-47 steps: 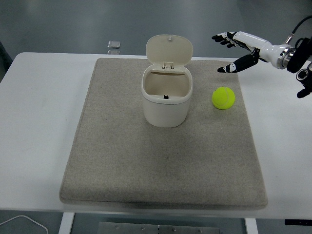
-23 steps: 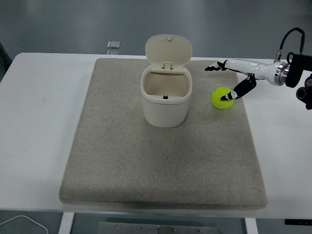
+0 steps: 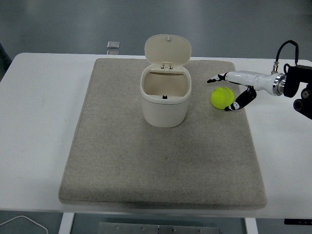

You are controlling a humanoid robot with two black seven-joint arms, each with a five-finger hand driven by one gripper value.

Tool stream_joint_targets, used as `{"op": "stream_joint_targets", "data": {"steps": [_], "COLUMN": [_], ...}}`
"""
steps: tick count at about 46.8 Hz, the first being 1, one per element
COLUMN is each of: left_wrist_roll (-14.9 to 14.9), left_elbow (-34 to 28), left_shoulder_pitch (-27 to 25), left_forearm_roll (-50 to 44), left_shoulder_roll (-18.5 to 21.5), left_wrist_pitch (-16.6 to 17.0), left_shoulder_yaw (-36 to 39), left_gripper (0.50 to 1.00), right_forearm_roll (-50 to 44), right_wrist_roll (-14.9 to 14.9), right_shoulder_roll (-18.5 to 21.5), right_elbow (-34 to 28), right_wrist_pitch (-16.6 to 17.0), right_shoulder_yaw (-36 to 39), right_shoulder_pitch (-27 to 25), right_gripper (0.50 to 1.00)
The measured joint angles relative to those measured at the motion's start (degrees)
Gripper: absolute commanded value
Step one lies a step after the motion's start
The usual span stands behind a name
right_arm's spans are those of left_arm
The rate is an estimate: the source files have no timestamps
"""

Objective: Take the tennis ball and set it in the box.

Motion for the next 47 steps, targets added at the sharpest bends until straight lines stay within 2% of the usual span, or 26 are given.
{"op": "stream_joint_targets", "data": {"steps": [9, 15, 21, 23, 33, 39, 47], "left_wrist_roll": [0.0, 0.0, 0.0, 0.0, 0.0, 0.0, 0.0], "left_elbow": [0.01, 0.01, 0.01, 0.01, -0.02, -0.01, 0.0], "left_shoulder_pitch": [0.0, 0.01, 0.0, 0.0, 0.0, 0.0, 0.0], "left_forearm_roll": [0.0, 0.0, 0.0, 0.0, 0.0, 0.0, 0.0], "left_shoulder_roll": [0.0, 0.0, 0.0, 0.0, 0.0, 0.0, 0.0], "left_wrist_pitch": [0.0, 0.0, 0.0, 0.0, 0.0, 0.0, 0.0], "left_shoulder_yaw": [0.0, 0.0, 0.0, 0.0, 0.0, 0.0, 0.0], "left_gripper": [0.992, 0.992, 0.992, 0.992, 0.992, 0.992, 0.992], "right_forearm_roll": [0.0, 0.0, 0.0, 0.0, -0.16, -0.87, -1.32], "right_wrist_roll": [-0.16, -0.17, -0.18, -0.18, -0.18, -0.18, -0.2], "right_shoulder_roll": [0.08, 0.09, 0.17, 0.18, 0.18, 0.18, 0.16], "right_elbow": [-0.7, -0.76, -0.77, -0.77, -0.77, -0.78, -0.84], "right_wrist_pitch": [-0.58, -0.61, -1.01, -1.1, -1.23, -1.21, -1.07], "right_shoulder_yaw": [-0.03, 0.0, 0.01, -0.01, -0.04, -0.05, -0.05], "right_shoulder_pitch": [-0.21, -0.58, -0.89, -0.95, -1.13, -1.14, -1.0], "right_gripper": [0.899, 0.799, 0.756, 0.725, 0.637, 0.55, 0.511]}}
